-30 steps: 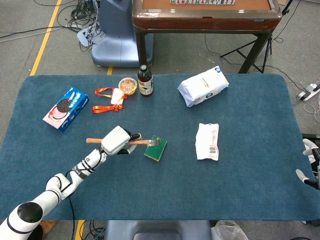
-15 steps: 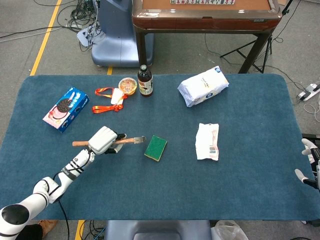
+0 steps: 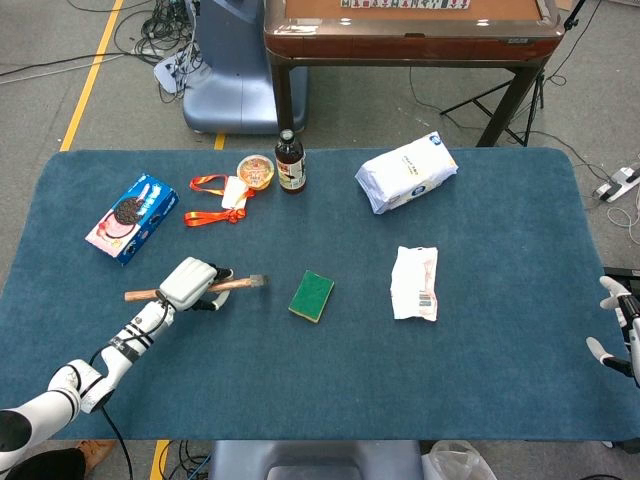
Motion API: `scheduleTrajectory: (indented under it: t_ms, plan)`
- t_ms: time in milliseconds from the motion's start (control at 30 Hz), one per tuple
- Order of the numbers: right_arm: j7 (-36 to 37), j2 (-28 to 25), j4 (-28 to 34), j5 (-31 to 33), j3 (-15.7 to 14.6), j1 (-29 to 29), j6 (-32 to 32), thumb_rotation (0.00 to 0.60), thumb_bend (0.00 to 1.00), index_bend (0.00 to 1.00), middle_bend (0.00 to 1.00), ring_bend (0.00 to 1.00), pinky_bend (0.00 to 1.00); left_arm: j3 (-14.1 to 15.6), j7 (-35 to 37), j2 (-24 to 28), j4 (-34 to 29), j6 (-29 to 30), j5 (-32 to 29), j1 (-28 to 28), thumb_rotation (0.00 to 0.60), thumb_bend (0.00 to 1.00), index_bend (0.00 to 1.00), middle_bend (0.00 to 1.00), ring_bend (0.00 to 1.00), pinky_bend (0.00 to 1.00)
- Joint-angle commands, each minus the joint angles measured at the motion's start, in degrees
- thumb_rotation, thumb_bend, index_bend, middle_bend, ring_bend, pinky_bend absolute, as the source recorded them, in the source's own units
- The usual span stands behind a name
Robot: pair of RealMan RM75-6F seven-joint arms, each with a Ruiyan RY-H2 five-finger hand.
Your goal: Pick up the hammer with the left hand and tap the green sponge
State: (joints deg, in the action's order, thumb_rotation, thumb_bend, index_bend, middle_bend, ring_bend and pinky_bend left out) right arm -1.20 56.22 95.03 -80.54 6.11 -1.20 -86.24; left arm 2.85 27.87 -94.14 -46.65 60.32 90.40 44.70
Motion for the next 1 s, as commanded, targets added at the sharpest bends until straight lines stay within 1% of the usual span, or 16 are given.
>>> scheduleTrajectory:
  t_ms: [33,133,200,267,300,333,400,567,700,767,867,1000]
  plan:
    - [0.05,0.03,-0.02,-0.01,0.03,-0.02,-0.01,0.6,0.18,0.21,0.4,0.28,0.28,-1.49,-3.59,3.49,-6.71,-2.03,-2.65,-0.7,0.328,0.34,0.06,0.14,0.09,0.28]
    - [0.24,0.11,-0.19,-0.05,0.05,-0.03,-0.03,0.6,0.18,0.21,0.4,0.28,0.28,-2.69,-7.26,5.59,-11.28,-2.45,-4.82,-1.56,0.304,0.32,0.0,0.07,0.02,0.2]
    - [0.48,0.15,-0.37,-0.05,0.06,-0.05,0.0,0.6,0.18,0.21,0.4,0.28,0.28,-3.56,-9.99,7.12,-14.36,-2.8,-6.7,-2.31,0.305,0.32,0.0,0.06,0.02,0.19]
    - [0.69,0.1,-0.57,-0.1,0.07,-0.11,0.11,0.6,0.18,0.21,0.4,0.28,0.28,-4.57,-12.77,8.84,-17.54,-2.7,-8.97,-3.36,0.336,0.32,0.0,0.06,0.02,0.19]
    - [0.79,0.07,-0.65,-0.14,0.08,-0.16,0.17,0.6,0.18,0.21,0.4,0.28,0.28,-5.1,-14.09,9.59,-19.04,-2.35,-10.14,-3.98,0.415,0.32,0.0,0.06,0.02,0.19]
    - [0.91,0.02,-0.7,-0.18,0.07,-0.21,0.27,0.6,0.18,0.21,0.4,0.28,0.28,-5.64,-15.69,10.37,-20.58,-1.89,-11.44,-4.69,0.512,0.31,0.0,0.06,0.02,0.19]
    - [1.25,-0.12,-0.72,-0.32,0.03,-0.38,0.6,0.6,0.18,0.21,0.4,0.28,0.28,-6.68,-19.81,12.4,-24.73,-0.69,-14.65,-6.49,0.6,0.31,0.0,0.06,0.04,0.19]
    - [2.37,-0.37,-1.11,-1.29,-0.32,-1.17,1.95,0.6,0.18,0.21,0.4,0.29,0.31,-8.32,-29.87,17.77,-36.22,4.6,-22.96,-11.95,0.6,0.31,0.04,0.06,0.06,0.2]
    - [2.96,-0.04,-1.68,-2.64,-0.63,-1.96,2.68,0.6,0.18,0.22,0.4,0.3,0.32,-8.42,-34.92,20.84,-43.01,10.29,-26.97,-16.45,0.6,0.31,0.08,0.06,0.08,0.21]
    - [3.36,0.11,-1.8,-3.46,-0.8,-2.34,2.93,0.6,0.18,0.23,0.41,0.3,0.32,-8.1,-37.06,21.8,-45.55,13.65,-27.55,-18.6,0.6,0.31,0.09,0.06,0.08,0.21]
    - [4.29,0.29,-1.93,-5.19,-1.15,-3.11,3.35,0.6,0.18,0.24,0.41,0.3,0.32,-7.23,-39.8,22.47,-48.66,20.3,-26.41,-22.49,0.6,0.31,0.12,0.07,0.09,0.22]
    - [5.31,0.44,-1.84,-6.71,-1.47,-3.97,3.91,0.6,0.19,0.25,0.42,0.31,0.32,-5.56,-42.01,23.05,-51.44,25.16,-24.5,-26.22,0.6,0.31,0.13,0.07,0.09,0.22]
